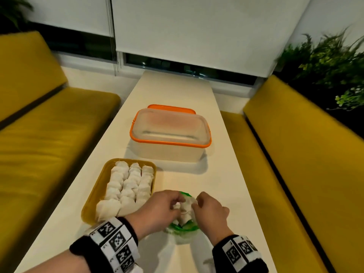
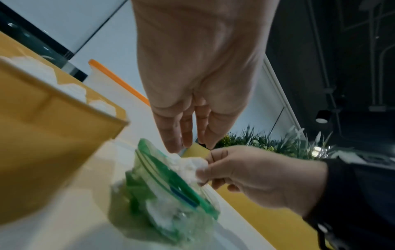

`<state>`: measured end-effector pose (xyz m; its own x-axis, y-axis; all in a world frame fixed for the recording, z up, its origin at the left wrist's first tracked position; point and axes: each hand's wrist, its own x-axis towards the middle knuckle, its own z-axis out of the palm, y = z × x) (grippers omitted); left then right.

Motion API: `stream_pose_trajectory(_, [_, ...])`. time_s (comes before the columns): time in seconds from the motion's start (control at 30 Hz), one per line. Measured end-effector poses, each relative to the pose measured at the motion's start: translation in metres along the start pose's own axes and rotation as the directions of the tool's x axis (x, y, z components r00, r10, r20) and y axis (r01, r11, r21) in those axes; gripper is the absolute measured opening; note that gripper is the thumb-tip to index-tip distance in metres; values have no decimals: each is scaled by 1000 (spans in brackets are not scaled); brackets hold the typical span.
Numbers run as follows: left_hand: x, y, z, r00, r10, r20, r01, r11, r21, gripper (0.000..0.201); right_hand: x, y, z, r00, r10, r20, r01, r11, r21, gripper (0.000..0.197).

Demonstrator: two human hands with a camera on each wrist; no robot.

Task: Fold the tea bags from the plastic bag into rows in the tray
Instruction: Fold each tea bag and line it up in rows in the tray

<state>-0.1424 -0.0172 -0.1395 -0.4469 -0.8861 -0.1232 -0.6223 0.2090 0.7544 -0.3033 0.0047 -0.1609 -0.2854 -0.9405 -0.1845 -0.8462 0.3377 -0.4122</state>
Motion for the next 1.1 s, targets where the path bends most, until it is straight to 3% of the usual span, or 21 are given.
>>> stream_pose_trajectory(0.2, [8, 9, 25, 999, -34, 27, 30, 988, 150, 47, 1, 11, -3, 997, -52, 62, 47, 996, 80, 10])
stream_pose_trajectory(0.47, [17, 11, 40, 995, -101, 7, 99, 980, 172, 70, 9, 14, -5, 984, -129, 122, 106, 978, 179, 11])
stream_pose_trajectory(0.6, [19, 11, 42, 995, -86, -56, 94, 983, 160, 55, 10, 15, -5, 982, -160, 98, 136, 966, 219, 20])
stream_pose_trajectory(0.7, [21, 12, 34, 986, -105, -128, 122, 984, 128, 27, 12, 15, -11, 972, -229, 47, 195, 905, 378, 22])
stream_pose_trajectory(0.83, [23, 9, 22, 976, -132, -174, 144, 988, 56, 12, 14, 13, -17, 968, -249, 9, 216, 859, 465, 22])
stream_pose_trajectory(0.93, [20, 4, 12, 953, -186, -238, 165, 981, -106, 29, 12, 11, -9, 965, -261, 21, 248, 937, 247, 17])
stream_pose_trajectory(1.0, [20, 4, 5, 946, -211, -247, 161, 965, -206, 24, 7, 4, -3, 955, -292, 56, 289, 955, 62, 14])
stream_pose_trajectory(1.1, [21, 7, -1, 947, -212, -241, 139, 947, -290, 16, 0, -9, 9, 950, -310, 47, 313, 942, -119, 32])
